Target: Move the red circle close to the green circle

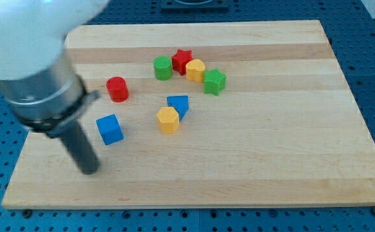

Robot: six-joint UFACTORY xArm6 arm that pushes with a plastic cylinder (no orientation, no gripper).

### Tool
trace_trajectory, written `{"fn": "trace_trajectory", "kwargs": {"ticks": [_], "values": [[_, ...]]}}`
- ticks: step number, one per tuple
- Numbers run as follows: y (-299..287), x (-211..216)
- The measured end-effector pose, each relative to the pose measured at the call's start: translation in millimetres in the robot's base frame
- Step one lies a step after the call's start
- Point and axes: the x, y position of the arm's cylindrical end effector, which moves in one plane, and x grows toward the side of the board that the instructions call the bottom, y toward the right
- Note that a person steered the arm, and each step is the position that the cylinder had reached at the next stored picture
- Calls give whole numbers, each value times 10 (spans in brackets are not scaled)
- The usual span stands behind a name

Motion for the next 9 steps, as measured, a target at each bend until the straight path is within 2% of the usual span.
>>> {"fn": "trace_trajectory", "kwargs": {"ticks": [1,3,5,6,8,9], "values": [[-434,-206],[-506,-996],[239,-1283],[359,-1387],[-131,-1464],[-162,-1594]]}}
